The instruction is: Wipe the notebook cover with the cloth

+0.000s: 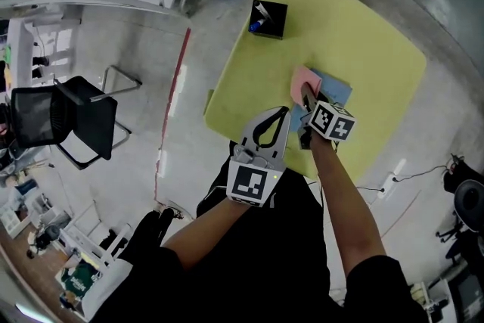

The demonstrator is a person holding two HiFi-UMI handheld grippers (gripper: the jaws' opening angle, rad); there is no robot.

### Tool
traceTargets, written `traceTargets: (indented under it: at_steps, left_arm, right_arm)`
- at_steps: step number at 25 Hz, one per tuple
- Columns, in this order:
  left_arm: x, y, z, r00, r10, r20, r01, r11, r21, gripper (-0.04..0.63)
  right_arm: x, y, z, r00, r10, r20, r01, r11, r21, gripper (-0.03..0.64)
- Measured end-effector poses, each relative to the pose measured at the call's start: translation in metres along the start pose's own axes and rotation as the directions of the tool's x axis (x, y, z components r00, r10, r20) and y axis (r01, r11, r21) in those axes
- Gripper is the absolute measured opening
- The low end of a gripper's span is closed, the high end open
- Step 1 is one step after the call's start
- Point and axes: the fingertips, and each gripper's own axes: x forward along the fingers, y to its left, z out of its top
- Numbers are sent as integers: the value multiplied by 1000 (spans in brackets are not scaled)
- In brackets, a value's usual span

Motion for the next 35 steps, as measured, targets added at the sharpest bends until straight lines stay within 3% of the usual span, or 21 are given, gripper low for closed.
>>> traceTargets:
  at_steps: [4,9,13,35]
  left_arm:
    - [5,-2,1,1000,-1,3,1,1000,3,14]
    - [6,-4,2,1000,-8,3,8,998,64,14]
    - [7,0,0,1000,7,1,-7,999,37,14]
    - [12,6,1,999,44,-16,-44,999,-2,14]
  right_arm:
    - [7,-9,0,1000,8,-13,-8,999,45,37]
    - [9,-20,10,1000,-13,-10,14,997,76,37]
    - [12,-27,5,998,-51,-34,53,997,48,38]
    - [12,-32,6,994,-63,-87,67,997,37,37]
